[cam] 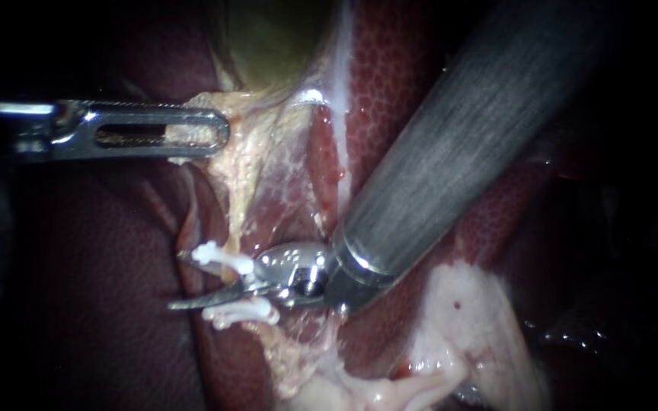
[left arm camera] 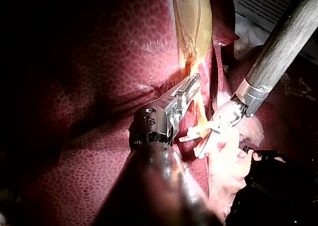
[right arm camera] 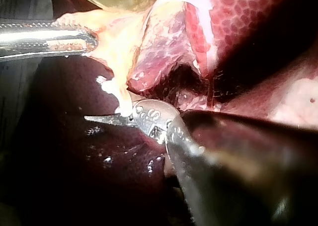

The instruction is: Go to the cutting position left tube

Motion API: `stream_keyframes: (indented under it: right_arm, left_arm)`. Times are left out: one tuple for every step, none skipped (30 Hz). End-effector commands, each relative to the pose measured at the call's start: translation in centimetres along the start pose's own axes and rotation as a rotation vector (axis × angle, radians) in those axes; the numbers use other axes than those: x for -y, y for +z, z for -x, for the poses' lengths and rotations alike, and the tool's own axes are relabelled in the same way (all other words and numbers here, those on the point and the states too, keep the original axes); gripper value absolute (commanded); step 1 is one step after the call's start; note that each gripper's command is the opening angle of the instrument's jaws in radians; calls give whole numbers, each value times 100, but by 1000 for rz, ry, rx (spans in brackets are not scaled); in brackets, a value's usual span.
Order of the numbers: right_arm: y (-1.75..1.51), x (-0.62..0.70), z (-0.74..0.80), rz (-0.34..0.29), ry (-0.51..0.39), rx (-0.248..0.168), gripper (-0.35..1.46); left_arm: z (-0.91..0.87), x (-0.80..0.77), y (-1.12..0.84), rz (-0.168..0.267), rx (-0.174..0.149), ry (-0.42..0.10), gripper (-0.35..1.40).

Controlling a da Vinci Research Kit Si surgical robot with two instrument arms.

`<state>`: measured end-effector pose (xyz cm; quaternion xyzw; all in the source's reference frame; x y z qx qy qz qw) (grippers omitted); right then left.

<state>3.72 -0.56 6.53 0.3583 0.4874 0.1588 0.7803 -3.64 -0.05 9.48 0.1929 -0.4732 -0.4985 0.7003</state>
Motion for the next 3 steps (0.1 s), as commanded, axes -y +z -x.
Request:
stream_keyframes:
  right_arm:
    - [-1,0,1,-1,-1,0,137]
    - [-3,0,2,-2,-1,0,137]
    - [-7,0,4,-4,-2,1,137]
  left_arm:
    - [0,0,0,0,0,0,-35]
    - [0,0,0,0,0,0,-35]
    - [0,0,0,0,0,0,-35]
